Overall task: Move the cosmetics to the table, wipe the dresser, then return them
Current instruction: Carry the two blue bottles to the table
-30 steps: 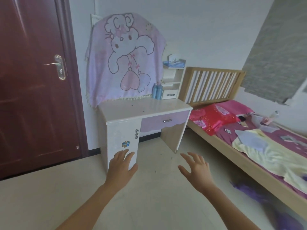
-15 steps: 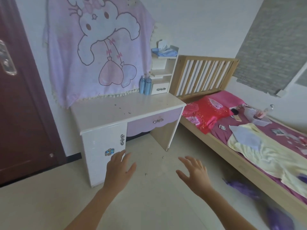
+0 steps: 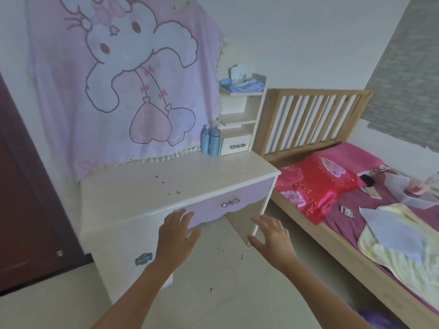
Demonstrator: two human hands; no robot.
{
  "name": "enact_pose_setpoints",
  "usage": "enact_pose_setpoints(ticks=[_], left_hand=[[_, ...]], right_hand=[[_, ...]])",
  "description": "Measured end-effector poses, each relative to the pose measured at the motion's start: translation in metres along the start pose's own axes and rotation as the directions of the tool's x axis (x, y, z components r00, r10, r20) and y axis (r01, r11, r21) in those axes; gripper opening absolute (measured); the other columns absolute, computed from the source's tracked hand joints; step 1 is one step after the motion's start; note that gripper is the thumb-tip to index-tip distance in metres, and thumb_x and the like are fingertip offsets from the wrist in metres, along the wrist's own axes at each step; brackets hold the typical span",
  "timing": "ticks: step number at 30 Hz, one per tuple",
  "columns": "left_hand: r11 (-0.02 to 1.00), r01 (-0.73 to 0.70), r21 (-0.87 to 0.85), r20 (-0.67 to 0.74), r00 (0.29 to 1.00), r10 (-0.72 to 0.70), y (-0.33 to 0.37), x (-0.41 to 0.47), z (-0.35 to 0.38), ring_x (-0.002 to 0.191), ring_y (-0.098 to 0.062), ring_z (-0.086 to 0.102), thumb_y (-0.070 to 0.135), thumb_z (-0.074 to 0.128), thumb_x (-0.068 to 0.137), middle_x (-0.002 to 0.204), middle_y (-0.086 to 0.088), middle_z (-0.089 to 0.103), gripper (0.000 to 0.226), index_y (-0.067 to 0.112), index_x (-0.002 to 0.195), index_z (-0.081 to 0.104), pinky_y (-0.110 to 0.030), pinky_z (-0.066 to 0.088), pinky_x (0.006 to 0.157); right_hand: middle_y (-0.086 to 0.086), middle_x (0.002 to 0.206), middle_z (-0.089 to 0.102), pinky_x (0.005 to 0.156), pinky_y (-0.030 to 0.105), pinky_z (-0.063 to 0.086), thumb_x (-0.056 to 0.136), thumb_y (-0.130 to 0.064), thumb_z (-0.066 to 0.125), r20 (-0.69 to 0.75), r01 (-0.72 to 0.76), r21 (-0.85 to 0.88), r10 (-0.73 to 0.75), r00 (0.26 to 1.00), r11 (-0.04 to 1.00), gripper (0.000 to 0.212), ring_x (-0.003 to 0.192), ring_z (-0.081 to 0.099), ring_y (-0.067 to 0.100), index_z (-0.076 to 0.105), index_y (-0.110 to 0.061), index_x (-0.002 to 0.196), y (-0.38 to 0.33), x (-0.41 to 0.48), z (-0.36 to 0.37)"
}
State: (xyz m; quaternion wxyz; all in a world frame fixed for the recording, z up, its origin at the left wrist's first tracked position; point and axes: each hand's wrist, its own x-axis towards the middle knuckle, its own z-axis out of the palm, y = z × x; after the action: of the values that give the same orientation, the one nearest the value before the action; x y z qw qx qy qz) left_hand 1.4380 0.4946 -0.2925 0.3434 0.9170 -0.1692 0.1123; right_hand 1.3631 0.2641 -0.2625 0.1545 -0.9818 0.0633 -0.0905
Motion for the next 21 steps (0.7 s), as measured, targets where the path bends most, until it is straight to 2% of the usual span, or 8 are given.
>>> enact_pose_setpoints(ticks=[1, 5, 8, 11, 12, 15, 17, 21], left_hand=[[1.0, 0.017, 0.001, -0.007, 1.0, -0.017, 0.002, 0.015, 0.007, 0.127, -0.032, 0.04, 0.06, 0.022, 0.072, 0.133, -0.012, 0.05, 0.079, 0.011, 0.121, 0.058, -0.045, 0.035, 0.098], [0.995, 0.104, -0.002, -0.004, 0.995, -0.104, 0.005, 0.066, 0.03, 0.131, -0.027, 0.033, 0.065, 0.016, 0.067, 0.138, -0.007, 0.045, 0.087, 0.014, 0.127, 0.052, -0.042, 0.029, 0.103], [0.991, 0.135, 0.014, -0.012, 0.991, -0.135, -0.011, 0.086, 0.046, 0.126, -0.031, 0.039, 0.071, 0.019, 0.07, 0.133, -0.011, 0.05, 0.088, 0.011, 0.123, 0.056, -0.045, 0.034, 0.1], [0.983, 0.184, 0.011, -0.038, 0.982, -0.183, -0.028, 0.119, 0.058, 0.124, -0.033, 0.041, 0.066, 0.023, 0.07, 0.13, -0.012, 0.053, 0.084, 0.009, 0.12, 0.058, -0.045, 0.036, 0.099], [0.981, 0.192, 0.011, -0.048, 0.98, -0.191, -0.034, 0.133, 0.062, 0.123, -0.034, 0.042, 0.063, 0.024, 0.07, 0.129, -0.012, 0.054, 0.081, 0.009, 0.119, 0.059, -0.044, 0.035, 0.098], [0.978, 0.209, 0.006, -0.074, 0.975, -0.208, -0.049, 0.177, 0.076, 0.122, -0.034, 0.043, 0.061, 0.024, 0.07, 0.127, -0.012, 0.055, 0.078, 0.01, 0.118, 0.059, -0.046, 0.035, 0.099], [0.975, 0.221, 0.005, -0.075, 0.973, -0.22, -0.058, 0.207, 0.083, 0.122, -0.035, 0.043, 0.062, 0.024, 0.07, 0.128, -0.013, 0.054, 0.08, 0.009, 0.119, 0.059, -0.047, 0.035, 0.099], [0.967, 0.254, 0.001, -0.061, 0.965, -0.254, -0.072, 0.275, 0.095, 0.122, -0.034, 0.044, 0.062, 0.023, 0.07, 0.129, -0.012, 0.054, 0.081, 0.009, 0.12, 0.058, -0.045, 0.034, 0.1]], right_hand=[[0.001, 0.137, 0.043, 0.099, 0.037, 0.029, 0.085, -0.053, 0.046, -0.004, 0.026, 0.015, -0.026, 1.0, 1.0, 0.057, 0.13, 0.035, 0.023, 0.043, -0.026, 0.135, 0.008, 0.018, 0.002], [0.004, 0.135, 0.048, 0.099, 0.041, 0.034, 0.066, -0.066, 0.018, 0.007, 0.09, 0.023, -0.09, 0.996, 0.996, 0.084, 0.126, 0.042, 0.025, 0.046, -0.024, 0.134, 0.03, 0.09, 0.005], [0.007, 0.12, 0.06, 0.085, 0.043, 0.047, 0.072, -0.059, 0.03, 0.043, 0.121, 0.045, -0.123, 0.991, 0.992, 0.068, 0.11, 0.058, 0.028, 0.055, -0.023, 0.124, 0.037, 0.123, 0.022], [0.004, 0.11, 0.065, 0.074, 0.04, 0.052, 0.073, -0.054, 0.037, 0.079, 0.155, 0.078, -0.161, 0.984, 0.985, 0.05, 0.1, 0.064, 0.025, 0.045, -0.033, 0.117, 0.049, 0.161, 0.042], [0.006, 0.114, 0.063, 0.078, 0.042, 0.051, 0.073, -0.055, 0.037, 0.102, 0.16, 0.089, -0.169, 0.98, 0.983, 0.05, 0.105, 0.061, 0.026, 0.044, -0.034, 0.118, 0.053, 0.175, 0.046], [0.007, 0.138, 0.045, 0.102, 0.041, 0.034, 0.066, -0.067, 0.022, 0.118, 0.152, 0.097, -0.163, 0.979, 0.984, 0.082, 0.13, 0.037, 0.023, 0.043, -0.028, 0.135, 0.065, 0.224, 0.056], [0.004, 0.14, 0.042, 0.102, 0.04, 0.032, 0.064, -0.068, 0.017, 0.092, 0.153, 0.06, -0.159, 0.983, 0.986, 0.087, 0.132, 0.035, 0.022, 0.042, -0.026, 0.136, 0.068, 0.263, 0.06], [0.011, 0.131, 0.052, 0.093, 0.045, 0.04, 0.071, -0.063, 0.025, 0.001, 0.215, 0.031, -0.215, 0.977, 0.976, 0.078, 0.124, 0.045, 0.03, 0.051, -0.02, 0.13, 0.072, 0.346, 0.059]])
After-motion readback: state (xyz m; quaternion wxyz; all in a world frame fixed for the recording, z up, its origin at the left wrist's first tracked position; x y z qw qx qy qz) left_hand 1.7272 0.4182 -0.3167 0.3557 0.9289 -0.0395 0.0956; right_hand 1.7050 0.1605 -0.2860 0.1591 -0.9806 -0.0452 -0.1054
